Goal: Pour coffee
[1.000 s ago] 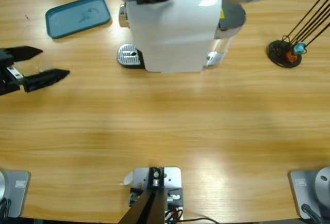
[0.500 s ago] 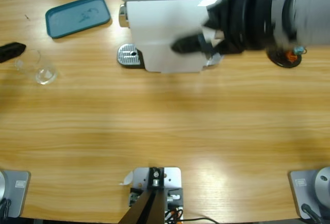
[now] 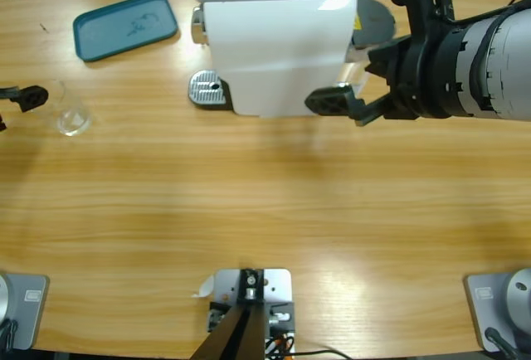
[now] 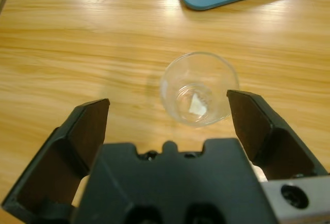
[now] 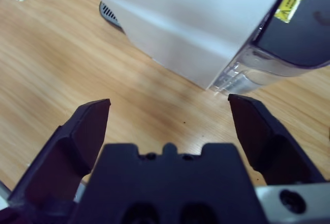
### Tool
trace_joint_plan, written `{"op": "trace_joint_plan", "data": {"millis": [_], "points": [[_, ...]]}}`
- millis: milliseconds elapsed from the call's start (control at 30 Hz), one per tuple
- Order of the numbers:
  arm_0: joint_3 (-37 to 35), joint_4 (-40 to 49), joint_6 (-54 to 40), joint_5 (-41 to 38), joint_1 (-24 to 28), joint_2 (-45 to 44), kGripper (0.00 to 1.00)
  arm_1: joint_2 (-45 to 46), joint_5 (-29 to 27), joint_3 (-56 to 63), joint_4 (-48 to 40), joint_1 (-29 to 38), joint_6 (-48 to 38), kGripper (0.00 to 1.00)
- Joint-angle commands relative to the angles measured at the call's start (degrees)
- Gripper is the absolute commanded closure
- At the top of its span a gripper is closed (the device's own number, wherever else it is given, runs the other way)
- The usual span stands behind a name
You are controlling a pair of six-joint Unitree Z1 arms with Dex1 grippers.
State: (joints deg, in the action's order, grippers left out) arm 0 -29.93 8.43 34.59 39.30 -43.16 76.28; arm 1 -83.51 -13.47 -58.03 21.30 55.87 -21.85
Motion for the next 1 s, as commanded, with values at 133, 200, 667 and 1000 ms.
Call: {"op": "trace_joint_plan", "data": {"millis": [133,200,667,1000], "points": [[9.49,-18.38,-0.31,-2.26,-1.31,8.32,0.004,-4.36,-1.49,-0.43,0.62,0.55,-1.62,0.0],[10.84,-22.05,-0.39,-2.56,-1.31,11.03,0.004,-4.42,-1.56,-0.41,0.67,0.55,-1.62,0.0],[12.46,-30.54,-3.3,1.17,-1.31,14.95,0.016,-7.69,-0.85,-1.68,0.32,0.55,-1.65,0.0],[12.78,-31.65,-4.09,1.4,-0.79,18.25,0.698,-7.9,-0.15,-1.91,0.23,0.55,-1.64,0.0]]}}
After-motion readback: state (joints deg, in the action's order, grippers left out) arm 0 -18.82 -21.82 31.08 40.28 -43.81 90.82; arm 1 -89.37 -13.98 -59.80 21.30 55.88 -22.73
